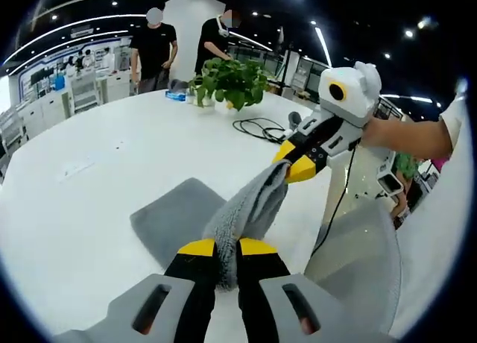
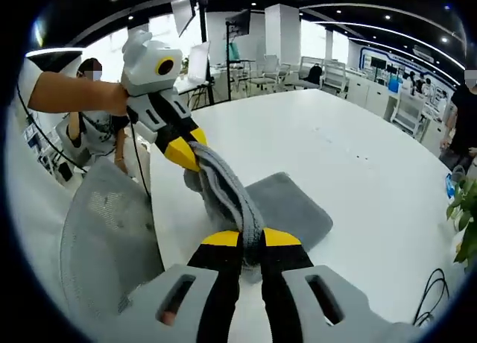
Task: Fold the towel on the table until its edges align and the towel forms a compact rectangular stack.
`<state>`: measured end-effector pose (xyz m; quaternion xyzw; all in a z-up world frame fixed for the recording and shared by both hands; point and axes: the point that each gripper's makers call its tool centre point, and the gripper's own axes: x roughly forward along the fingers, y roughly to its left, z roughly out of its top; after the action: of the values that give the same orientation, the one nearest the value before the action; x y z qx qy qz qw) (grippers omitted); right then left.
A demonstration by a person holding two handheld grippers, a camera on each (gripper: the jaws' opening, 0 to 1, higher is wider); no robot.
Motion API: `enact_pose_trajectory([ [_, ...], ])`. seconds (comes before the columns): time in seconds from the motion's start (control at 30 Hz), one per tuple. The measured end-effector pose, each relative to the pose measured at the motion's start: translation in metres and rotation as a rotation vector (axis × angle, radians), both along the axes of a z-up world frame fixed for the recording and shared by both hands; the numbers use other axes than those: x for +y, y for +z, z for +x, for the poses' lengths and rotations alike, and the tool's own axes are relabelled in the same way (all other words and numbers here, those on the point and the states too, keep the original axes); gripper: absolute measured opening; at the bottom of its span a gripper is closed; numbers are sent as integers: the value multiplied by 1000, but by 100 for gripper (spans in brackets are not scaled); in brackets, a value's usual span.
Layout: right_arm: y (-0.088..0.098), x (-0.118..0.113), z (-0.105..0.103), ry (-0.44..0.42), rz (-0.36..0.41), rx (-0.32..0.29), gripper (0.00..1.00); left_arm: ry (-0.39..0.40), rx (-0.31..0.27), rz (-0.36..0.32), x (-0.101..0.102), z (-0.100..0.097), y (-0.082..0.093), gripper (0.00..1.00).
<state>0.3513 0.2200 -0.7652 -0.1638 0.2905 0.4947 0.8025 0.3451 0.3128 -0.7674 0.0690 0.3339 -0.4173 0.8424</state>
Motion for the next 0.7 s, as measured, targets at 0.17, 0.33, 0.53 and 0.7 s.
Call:
enact_pose_trajectory([
  [0.17,-5,2,13,-14,-8,3,7,14,5,15,3,7,-5,9],
  [0.33,-9,4,22,-17,-22,-1,7,21,5,28,6,15,-9,9],
  [0.53,-19,4,36,-41,-49,0,7,23,4,52,7,24,-19,9],
  [0.7,-27,3,45,-56,-64,-3,7,25,1,65,7,28,-25,9],
])
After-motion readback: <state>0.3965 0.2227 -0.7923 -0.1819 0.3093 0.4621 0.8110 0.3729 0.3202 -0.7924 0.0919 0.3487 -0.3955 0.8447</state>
